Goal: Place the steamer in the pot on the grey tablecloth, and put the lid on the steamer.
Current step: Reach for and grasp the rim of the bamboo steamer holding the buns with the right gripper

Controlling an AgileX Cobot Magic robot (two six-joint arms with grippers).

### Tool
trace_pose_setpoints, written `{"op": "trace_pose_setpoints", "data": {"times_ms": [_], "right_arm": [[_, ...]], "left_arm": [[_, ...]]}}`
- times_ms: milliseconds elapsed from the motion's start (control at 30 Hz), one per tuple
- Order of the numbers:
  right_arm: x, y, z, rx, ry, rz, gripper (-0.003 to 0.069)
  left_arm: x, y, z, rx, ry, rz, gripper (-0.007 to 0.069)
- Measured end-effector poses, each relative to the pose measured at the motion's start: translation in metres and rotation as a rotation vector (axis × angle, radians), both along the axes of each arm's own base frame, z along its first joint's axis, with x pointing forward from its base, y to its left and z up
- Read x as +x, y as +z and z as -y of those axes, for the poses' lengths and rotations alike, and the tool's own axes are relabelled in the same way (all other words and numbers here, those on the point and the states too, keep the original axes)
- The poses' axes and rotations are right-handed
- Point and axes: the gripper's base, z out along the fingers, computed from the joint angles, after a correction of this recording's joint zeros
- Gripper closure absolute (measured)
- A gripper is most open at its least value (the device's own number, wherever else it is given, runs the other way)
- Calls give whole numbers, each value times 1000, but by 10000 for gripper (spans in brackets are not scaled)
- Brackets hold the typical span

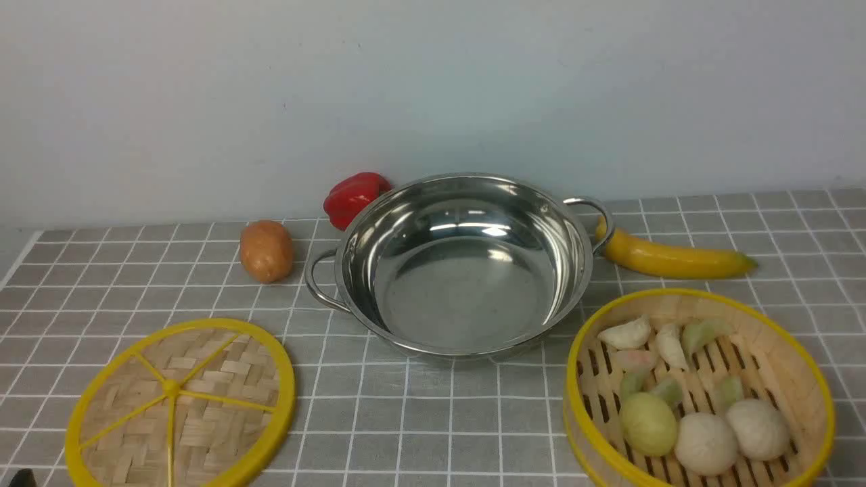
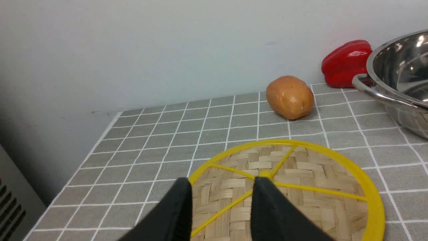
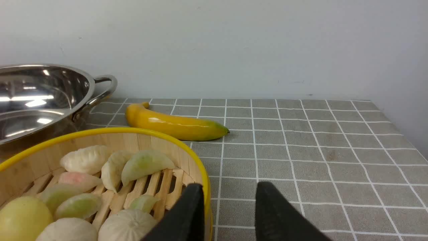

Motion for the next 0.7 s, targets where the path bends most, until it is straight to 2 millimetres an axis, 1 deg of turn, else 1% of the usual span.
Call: {"op": "trace_pose_setpoints", "data": {"times_ms": [333,700], "right_arm": [[0,0,0,0,0,0,416],[0,0,0,0,0,0,416]], "left_arm": [[0,0,0,0,-7,0,382],[1,0,9,0,-168,0,382]]}}
